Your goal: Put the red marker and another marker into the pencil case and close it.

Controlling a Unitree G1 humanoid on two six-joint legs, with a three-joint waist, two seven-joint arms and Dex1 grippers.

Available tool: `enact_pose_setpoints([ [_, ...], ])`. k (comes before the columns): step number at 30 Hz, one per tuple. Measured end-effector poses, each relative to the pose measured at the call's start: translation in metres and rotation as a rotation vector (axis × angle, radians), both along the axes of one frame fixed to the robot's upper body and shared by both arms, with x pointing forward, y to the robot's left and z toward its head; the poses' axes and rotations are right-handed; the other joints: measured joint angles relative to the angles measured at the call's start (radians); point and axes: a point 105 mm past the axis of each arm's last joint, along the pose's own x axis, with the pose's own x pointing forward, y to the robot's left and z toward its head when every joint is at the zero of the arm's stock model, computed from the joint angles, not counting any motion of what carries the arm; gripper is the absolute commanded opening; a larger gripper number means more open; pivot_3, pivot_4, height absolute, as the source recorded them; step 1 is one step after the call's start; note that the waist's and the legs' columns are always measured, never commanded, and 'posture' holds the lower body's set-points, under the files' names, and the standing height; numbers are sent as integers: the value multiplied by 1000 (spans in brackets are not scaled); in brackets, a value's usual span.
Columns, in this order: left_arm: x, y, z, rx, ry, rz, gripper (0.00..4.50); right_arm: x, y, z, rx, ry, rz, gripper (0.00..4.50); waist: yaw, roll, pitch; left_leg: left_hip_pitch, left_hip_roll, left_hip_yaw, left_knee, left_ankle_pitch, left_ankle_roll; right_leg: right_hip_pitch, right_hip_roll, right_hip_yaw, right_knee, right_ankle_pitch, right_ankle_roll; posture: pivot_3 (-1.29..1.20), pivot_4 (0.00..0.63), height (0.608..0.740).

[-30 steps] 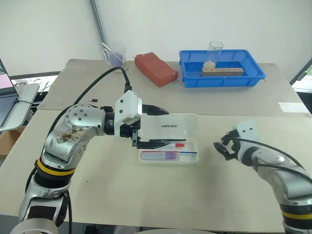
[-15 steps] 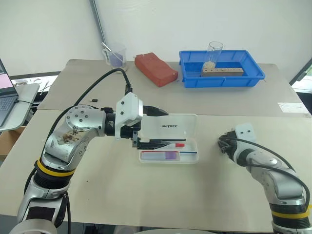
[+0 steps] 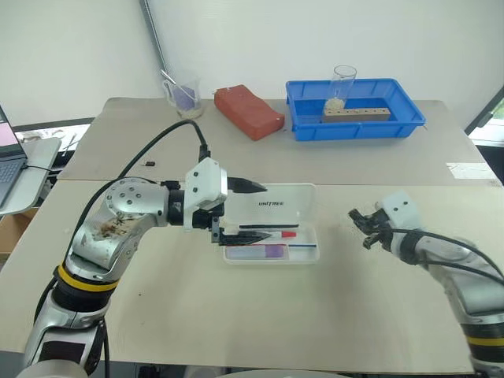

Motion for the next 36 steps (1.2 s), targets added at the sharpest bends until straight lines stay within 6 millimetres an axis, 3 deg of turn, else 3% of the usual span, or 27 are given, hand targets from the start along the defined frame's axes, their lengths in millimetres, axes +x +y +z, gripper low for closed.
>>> enact_pose_setpoints([
  [6, -23, 22, -32, 96, 44, -60, 4500, -14, 49, 32, 0, 47, 517, 185, -5, 1, 1, 2, 1, 0, 0, 0, 0, 1, 0, 0, 0, 1, -2, 0, 150, 740],
  [10, -30, 20, -30, 102, 20, -88, 4500, -19, 71, 11, -24, 133, 708, 185, 12, 1, 1, 1, 0, 1, 2, 0, 0, -2, -2, -2, -1, 1, -2, 0, 150, 740],
  [20, -37, 17, -27, 93, -7, -90, 4500, -25, 67, -9, -86, 208, 811, 185, 12, 1, 1, 1, 0, 2, 2, 0, 0, 1, -2, 0, 1, 1, -2, 0, 150, 740],
  [29, -38, 15, -24, 79, -15, -88, 4500, -21, 74, -10, -93, 186, 825, 185, 7, 1, 1, 1, 0, 2, 2, 0, 0, 1, -2, 0, 1, 1, -2, 0, 150, 740],
  [31, -37, 15, -24, 76, -16, -84, 4500, -21, 74, -10, -95, 188, 829, 1208, 8, 2, 1, 1, 0, 2, 2, 0, 0, 1, -2, -1, 0, 1, -2, 0, 150, 740],
  [36, -37, 15, -24, 75, -15, -82, 4500, -21, 74, -10, -96, 192, 826, 2879, 7, 2, 1, 1, 0, 2, 2, 0, 0, 1, -2, 0, 1, 1, -2, 0, 150, 740],
])
